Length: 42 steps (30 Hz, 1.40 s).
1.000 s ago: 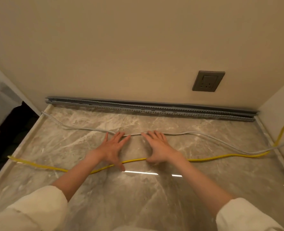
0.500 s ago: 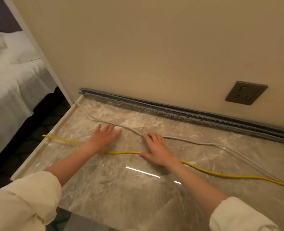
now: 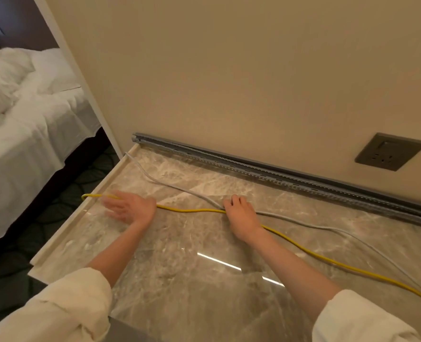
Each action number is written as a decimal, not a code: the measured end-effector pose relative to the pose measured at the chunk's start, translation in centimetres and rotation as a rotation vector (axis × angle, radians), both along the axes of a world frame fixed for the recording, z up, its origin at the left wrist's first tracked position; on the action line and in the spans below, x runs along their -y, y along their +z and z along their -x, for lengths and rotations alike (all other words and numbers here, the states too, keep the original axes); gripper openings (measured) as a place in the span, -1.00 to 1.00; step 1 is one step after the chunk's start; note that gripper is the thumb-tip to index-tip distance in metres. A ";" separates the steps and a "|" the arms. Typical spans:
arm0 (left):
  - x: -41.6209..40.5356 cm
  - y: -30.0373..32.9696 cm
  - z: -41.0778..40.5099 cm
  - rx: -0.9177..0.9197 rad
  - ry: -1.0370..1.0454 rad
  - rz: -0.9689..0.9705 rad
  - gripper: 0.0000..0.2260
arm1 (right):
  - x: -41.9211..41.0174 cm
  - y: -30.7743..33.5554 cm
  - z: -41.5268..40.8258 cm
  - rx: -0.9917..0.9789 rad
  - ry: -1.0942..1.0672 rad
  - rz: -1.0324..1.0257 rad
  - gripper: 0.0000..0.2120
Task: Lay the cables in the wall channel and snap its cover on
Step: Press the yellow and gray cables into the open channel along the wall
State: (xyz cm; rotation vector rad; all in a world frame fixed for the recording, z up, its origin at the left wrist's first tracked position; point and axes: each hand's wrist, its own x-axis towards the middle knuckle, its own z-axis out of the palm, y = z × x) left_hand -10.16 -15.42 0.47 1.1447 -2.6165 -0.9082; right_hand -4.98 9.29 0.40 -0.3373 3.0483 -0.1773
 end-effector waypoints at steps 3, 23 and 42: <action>0.6 -0.1 1.0 -0.027 0.117 -0.213 -0.09 | 0.1 -0.1 0.0 0.005 0.002 -0.009 -0.55; -2.9 1.8 5.9 0.455 -0.795 0.398 -0.49 | -1.2 -0.3 0.1 -0.020 0.052 0.017 -0.62; -13.9 -1.1 -0.8 -0.247 -1.650 0.557 -0.78 | -17.8 -0.7 -8.4 -0.001 -0.147 -0.171 -0.67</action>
